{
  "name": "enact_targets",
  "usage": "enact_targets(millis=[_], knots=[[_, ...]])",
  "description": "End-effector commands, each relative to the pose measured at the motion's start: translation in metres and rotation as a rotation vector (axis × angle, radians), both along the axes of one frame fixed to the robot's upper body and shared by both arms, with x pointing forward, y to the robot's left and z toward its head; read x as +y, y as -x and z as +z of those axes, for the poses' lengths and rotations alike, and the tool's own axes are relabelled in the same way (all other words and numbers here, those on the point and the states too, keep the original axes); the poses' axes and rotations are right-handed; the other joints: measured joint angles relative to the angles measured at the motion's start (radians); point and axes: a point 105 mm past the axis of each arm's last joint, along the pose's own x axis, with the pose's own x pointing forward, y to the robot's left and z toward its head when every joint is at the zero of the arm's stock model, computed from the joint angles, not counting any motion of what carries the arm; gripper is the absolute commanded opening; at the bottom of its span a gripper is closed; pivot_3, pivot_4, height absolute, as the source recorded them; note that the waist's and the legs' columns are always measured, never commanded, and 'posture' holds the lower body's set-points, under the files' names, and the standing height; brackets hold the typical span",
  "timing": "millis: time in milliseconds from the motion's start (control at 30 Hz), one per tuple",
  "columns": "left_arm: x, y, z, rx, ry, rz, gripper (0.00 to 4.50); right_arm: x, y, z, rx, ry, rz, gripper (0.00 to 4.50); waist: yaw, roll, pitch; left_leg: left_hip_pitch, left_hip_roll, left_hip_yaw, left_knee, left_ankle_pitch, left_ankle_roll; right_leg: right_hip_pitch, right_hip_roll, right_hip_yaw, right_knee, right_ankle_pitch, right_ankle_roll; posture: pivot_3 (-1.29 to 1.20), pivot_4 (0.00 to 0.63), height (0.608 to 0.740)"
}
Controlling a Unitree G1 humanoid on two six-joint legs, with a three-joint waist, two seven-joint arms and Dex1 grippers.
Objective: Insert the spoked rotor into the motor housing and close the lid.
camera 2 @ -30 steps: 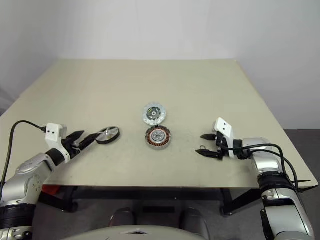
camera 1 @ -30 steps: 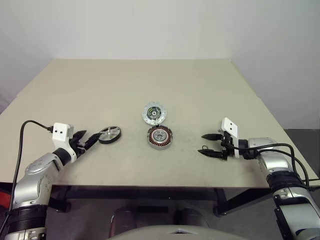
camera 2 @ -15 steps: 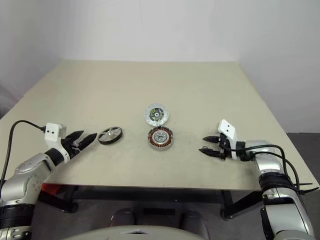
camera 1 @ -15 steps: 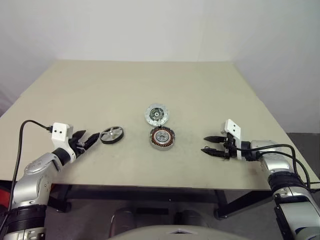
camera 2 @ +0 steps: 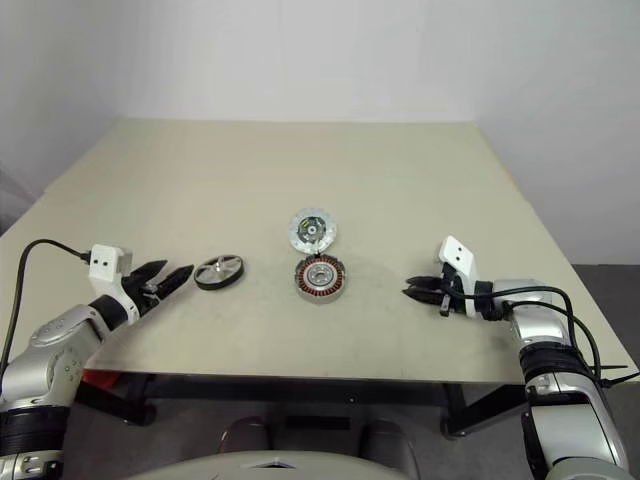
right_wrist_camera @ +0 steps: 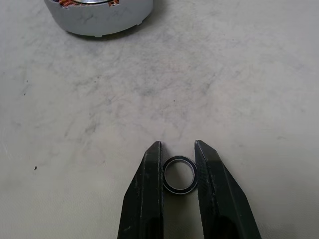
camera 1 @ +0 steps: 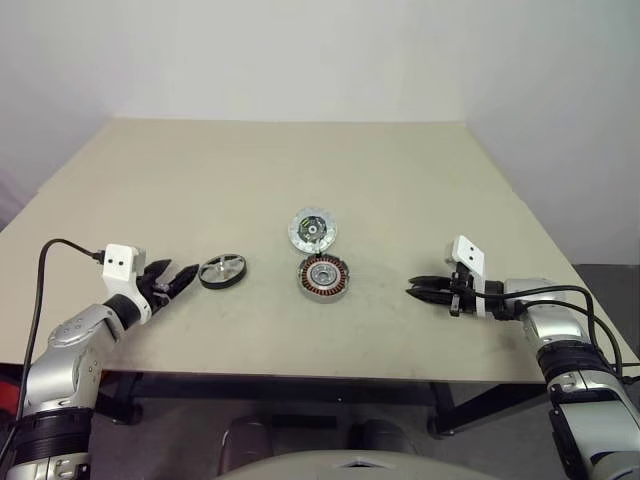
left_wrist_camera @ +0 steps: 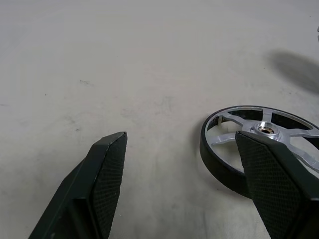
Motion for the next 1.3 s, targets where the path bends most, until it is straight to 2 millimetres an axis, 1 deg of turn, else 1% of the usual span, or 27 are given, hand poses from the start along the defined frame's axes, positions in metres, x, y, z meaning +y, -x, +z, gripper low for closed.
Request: enact_targets(millis=[33,133,200,300,400,500,667,800,1000,1300], knots=[[0.003,-0.004,0.014,-0.053,-0.020,-0.001,3.69,0.023,-0.009,0.017,-0.050,-0.048,0.051,0.60,-0.004,0.000,0.000,0.000,0.000,0.000,0.000,0.000,0.000,0.000,0.000,0.000,0.000,0.000,0.000,0.00,0.000,0.740],[0.000,-0.005,0.014,-0.053,-0.018,-0.005,3.69,0.047,-0.018,0.037,-0.105,-0.096,0.088,0.60,-0.016,0.002,0.001,-0.001,0.001,0.000,0.000,0.000,-0.001,-0.004,0.000,0.000,0.001,0.000,0.000,0.00,0.000,0.740],[-0.001,-0.006,0.014,-0.054,-0.016,-0.006,3.69,0.058,-0.023,0.047,-0.124,-0.122,0.092,0.60,-0.023,0.004,0.003,-0.002,0.001,0.000,0.000,0.000,-0.001,-0.004,0.000,0.000,0.002,0.000,0.000,0.00,0.000,0.740],[-0.001,-0.005,0.014,-0.055,-0.014,-0.006,3.69,0.078,-0.032,0.056,-0.155,-0.120,0.106,0.60,-0.025,0.005,0.003,-0.002,0.000,0.000,0.000,0.000,-0.001,-0.005,0.000,0.000,0.002,0.000,0.000,0.00,0.000,0.740],[-0.002,-0.005,0.013,-0.056,-0.012,-0.006,3.69,0.091,-0.037,0.061,-0.174,-0.111,0.122,0.60,-0.027,0.005,0.003,-0.002,0.000,0.000,-0.001,0.000,-0.001,-0.005,0.000,0.000,0.002,0.000,0.000,0.00,0.000,0.740],[-0.003,-0.005,0.013,-0.058,-0.011,-0.003,3.69,0.103,-0.039,0.059,-0.175,-0.079,0.150,0.60,-0.024,0.005,0.003,-0.003,0.000,0.000,-0.003,0.000,-0.002,-0.005,0.000,0.000,0.001,0.000,0.000,0.00,0.000,0.740],[-0.002,-0.003,0.013,-0.058,-0.010,0.002,3.69,0.125,-0.041,0.050,-0.183,-0.052,0.203,0.60,-0.028,0.005,0.003,-0.002,0.000,0.001,-0.006,0.001,-0.003,-0.006,0.000,0.001,0.000,0.002,-0.004,0.00,0.000,0.740],[-0.002,-0.003,0.013,-0.062,-0.009,0.005,3.69,0.138,-0.043,0.050,-0.186,-0.050,0.236,0.60,-0.028,0.005,0.003,-0.002,0.000,0.001,-0.010,0.002,-0.004,-0.007,0.000,0.001,0.000,0.003,-0.005,0.00,0.000,0.740],[-0.002,-0.003,0.012,-0.060,-0.009,0.008,3.69,0.157,-0.039,0.046,-0.188,-0.049,0.293,0.60,-0.028,0.005,0.003,-0.002,0.000,0.001,-0.012,0.002,-0.006,-0.008,0.001,0.001,0.001,0.003,-0.006,0.00,0.000,0.740],[-0.001,-0.003,0.013,-0.062,-0.012,0.010,3.69,0.164,-0.034,0.045,-0.189,-0.049,0.318,0.60,-0.028,0.005,0.003,-0.002,0.000,0.001,-0.012,0.003,-0.006,-0.009,0.001,0.001,0.001,0.003,-0.006,0.00,0.000,0.740]])
